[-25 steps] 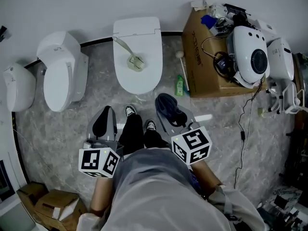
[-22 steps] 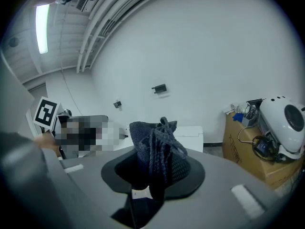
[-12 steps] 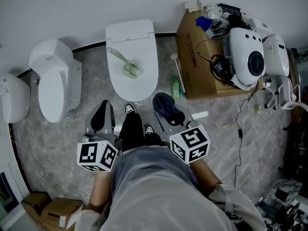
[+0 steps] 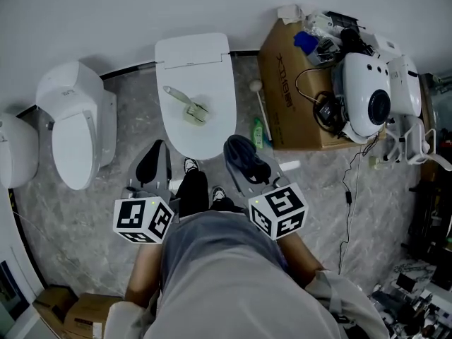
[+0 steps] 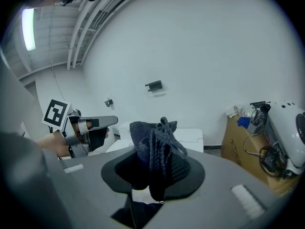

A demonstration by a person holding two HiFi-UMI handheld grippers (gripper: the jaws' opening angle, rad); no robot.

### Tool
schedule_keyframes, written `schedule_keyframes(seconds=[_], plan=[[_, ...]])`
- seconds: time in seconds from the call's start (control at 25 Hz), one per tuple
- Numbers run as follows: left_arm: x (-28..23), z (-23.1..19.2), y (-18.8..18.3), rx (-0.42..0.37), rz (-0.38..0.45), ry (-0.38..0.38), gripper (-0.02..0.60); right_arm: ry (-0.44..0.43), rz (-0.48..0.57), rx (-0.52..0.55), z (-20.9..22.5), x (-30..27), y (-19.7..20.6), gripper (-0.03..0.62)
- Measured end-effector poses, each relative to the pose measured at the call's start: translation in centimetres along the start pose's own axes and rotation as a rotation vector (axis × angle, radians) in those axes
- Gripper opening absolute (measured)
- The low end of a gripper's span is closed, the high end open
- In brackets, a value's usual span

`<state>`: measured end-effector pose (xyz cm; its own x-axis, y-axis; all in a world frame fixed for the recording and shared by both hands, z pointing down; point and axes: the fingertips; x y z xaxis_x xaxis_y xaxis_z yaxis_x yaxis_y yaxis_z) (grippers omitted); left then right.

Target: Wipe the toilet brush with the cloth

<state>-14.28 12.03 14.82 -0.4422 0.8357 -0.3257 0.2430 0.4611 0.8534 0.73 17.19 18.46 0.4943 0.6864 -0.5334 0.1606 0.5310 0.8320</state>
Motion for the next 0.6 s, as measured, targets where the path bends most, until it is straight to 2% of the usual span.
schedule_keyframes(seconds=[0.32,0.6], plan=[[-5.4,-4.4,-1.3,0.024,-0.066,0.038,0.000,0.028,-0.036,-0.013,0.6,-5.6,-3.0,0.100],[-9.8,-7.2,-1.3,0.039,-0.128,0.089,0.000,0.069,-0.061,-0.040,1.3,-9.5,-3.7,0.100]])
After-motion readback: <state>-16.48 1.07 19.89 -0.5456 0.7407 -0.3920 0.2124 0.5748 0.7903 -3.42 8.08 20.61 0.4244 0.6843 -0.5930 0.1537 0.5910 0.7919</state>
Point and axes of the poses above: the fingertips, and each gripper's own axes: x backward along the fingers, z to its right, y out of its underside, and after that the axes turned 8 degrees about x, right-handed
